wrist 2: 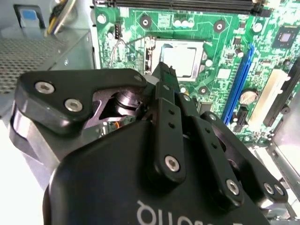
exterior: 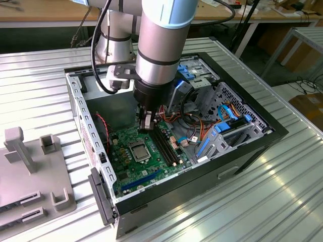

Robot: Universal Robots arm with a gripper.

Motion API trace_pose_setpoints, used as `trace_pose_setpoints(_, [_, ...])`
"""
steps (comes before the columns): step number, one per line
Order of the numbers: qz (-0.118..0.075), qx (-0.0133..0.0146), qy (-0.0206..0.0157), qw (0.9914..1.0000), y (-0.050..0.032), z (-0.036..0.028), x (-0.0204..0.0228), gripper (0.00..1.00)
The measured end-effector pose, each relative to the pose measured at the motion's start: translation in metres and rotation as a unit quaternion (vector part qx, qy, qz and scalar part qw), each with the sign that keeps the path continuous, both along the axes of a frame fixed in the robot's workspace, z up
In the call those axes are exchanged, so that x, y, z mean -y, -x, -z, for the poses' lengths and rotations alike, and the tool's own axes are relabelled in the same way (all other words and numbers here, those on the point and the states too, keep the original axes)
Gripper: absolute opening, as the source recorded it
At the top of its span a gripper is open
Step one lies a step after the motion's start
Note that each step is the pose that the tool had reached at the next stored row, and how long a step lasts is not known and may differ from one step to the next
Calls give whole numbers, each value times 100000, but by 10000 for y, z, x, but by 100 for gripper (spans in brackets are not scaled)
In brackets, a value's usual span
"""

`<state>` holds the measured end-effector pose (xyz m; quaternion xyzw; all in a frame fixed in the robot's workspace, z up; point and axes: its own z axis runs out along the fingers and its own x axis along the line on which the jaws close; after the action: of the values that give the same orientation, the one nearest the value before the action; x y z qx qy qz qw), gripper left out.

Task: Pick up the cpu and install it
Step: 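Close the cpu cover, then install the first cpu locking lever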

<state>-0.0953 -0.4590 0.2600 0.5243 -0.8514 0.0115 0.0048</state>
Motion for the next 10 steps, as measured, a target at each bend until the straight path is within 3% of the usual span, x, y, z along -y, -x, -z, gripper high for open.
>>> trace_pose_setpoints(10, [-2, 8, -5, 100000, -26, 1, 4, 11])
